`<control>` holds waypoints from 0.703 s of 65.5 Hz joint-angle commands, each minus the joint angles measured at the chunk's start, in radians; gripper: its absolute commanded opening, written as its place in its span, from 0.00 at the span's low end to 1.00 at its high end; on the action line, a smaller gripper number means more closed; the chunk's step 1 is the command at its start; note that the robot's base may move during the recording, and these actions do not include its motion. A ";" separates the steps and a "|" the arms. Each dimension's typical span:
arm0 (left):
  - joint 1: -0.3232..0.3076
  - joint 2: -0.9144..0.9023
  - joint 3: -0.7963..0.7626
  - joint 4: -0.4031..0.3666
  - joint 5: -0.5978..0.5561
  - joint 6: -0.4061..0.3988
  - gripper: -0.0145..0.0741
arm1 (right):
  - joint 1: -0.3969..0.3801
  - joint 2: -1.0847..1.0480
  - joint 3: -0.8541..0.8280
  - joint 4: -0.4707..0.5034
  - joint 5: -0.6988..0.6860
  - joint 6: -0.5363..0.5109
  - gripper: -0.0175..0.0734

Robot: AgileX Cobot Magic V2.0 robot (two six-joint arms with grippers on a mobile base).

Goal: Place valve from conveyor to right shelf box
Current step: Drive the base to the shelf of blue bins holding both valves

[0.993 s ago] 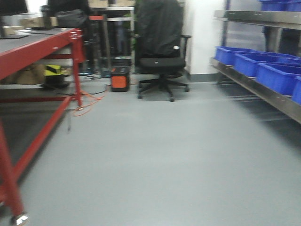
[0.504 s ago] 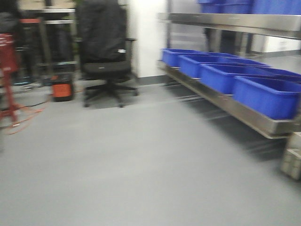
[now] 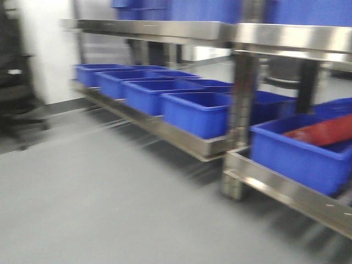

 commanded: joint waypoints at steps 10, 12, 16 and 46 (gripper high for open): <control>-0.001 -0.006 -0.006 -0.010 -0.041 0.003 0.04 | -0.004 -0.008 -0.006 -0.010 -0.071 -0.004 0.01; -0.001 -0.006 -0.006 -0.010 -0.041 0.003 0.04 | -0.004 -0.008 -0.006 -0.010 -0.071 -0.004 0.01; -0.001 -0.004 -0.006 -0.010 -0.043 0.003 0.04 | -0.004 -0.008 -0.006 -0.010 -0.071 -0.004 0.01; -0.001 -0.004 -0.006 -0.010 -0.043 0.003 0.04 | -0.004 -0.008 -0.006 -0.010 -0.071 -0.004 0.01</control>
